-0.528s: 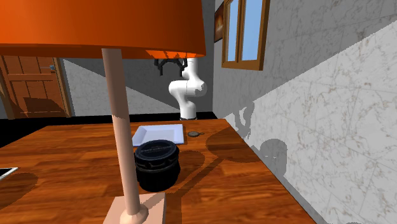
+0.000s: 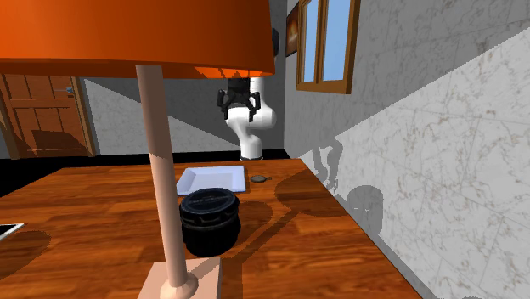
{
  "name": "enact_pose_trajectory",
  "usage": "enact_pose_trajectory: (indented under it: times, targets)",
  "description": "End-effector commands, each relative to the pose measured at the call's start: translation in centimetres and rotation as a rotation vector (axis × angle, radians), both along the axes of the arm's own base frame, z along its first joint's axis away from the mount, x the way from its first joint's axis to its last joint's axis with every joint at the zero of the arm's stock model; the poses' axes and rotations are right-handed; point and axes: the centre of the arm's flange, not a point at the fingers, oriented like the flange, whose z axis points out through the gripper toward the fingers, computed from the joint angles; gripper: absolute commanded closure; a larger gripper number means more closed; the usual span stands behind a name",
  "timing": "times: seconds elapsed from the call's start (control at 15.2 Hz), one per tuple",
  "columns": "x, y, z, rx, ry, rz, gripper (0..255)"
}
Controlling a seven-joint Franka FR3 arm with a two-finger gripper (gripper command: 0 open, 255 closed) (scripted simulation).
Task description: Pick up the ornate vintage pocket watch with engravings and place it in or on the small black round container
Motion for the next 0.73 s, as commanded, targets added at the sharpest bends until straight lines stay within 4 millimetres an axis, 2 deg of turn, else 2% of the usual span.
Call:
enact_pose_trajectory:
  times: [0.0, 0.66]
  targets:
    - [1.1, 1.2, -2.3, -0.002, -0.002, -0.059, 0]
    - [6.1, 6.4, -13.4, -0.015, -0.004, -0.336, 0]
